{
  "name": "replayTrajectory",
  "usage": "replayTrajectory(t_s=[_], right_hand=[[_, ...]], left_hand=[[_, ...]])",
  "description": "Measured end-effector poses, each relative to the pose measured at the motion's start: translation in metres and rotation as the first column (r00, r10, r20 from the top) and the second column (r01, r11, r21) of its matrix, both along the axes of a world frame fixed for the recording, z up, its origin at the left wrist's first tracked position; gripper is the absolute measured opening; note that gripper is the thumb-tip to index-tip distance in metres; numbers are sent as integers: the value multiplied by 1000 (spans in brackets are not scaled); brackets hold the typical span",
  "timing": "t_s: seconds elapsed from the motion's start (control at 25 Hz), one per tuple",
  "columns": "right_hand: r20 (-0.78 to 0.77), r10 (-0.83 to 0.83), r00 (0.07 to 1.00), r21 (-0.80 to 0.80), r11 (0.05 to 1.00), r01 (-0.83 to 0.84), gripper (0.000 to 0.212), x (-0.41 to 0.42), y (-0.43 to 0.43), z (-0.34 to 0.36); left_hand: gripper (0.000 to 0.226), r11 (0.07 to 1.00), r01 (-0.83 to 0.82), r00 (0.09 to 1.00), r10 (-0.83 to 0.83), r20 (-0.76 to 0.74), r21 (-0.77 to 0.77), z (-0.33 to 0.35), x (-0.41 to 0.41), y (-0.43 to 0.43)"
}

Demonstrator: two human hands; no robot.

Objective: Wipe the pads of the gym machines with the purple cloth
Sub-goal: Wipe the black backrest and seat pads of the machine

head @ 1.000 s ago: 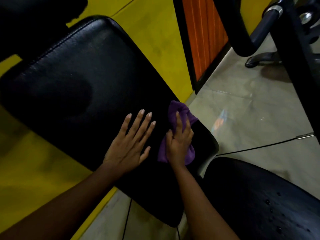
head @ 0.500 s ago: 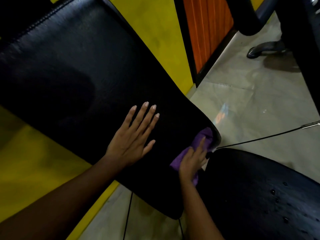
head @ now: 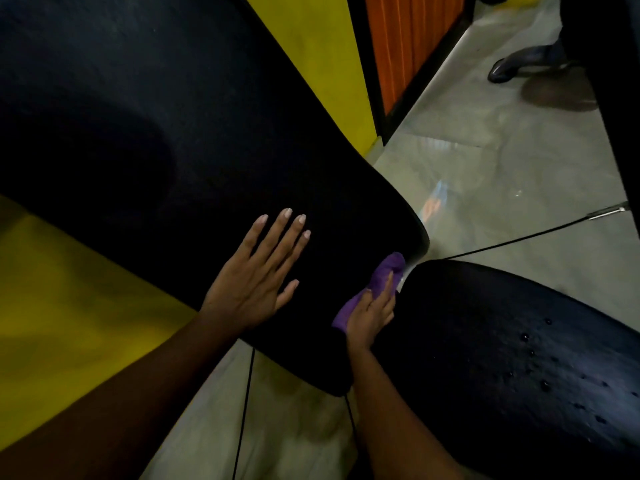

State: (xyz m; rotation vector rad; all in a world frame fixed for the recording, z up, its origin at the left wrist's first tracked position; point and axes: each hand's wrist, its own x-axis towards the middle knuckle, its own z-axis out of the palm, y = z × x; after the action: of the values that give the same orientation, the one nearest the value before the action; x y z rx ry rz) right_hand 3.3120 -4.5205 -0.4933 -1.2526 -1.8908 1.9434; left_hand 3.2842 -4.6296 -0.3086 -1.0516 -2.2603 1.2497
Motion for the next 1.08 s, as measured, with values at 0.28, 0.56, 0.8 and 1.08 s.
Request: replayTrajectory(t_s=[0.28,0.56,0.8,1.08], right_hand=[[-438,85,895,191,982,0,54,-18,12,58],[-190,-17,982,162,986,49,52,-49,37,30],[-131,91,987,68,994,-82,52,-27,64,-1],[-394,332,857,296,929,-223,52,7,81,112]], left_hand=[[69,999,6,1000,-6,-6,42,-5,-2,0],[69,995,12,999,-15,29,100,-4,-2,1],[69,995,19,999,-22,35,101,-8,-5,-2],[64,901,-235,954,141,264,366,25,25,17]])
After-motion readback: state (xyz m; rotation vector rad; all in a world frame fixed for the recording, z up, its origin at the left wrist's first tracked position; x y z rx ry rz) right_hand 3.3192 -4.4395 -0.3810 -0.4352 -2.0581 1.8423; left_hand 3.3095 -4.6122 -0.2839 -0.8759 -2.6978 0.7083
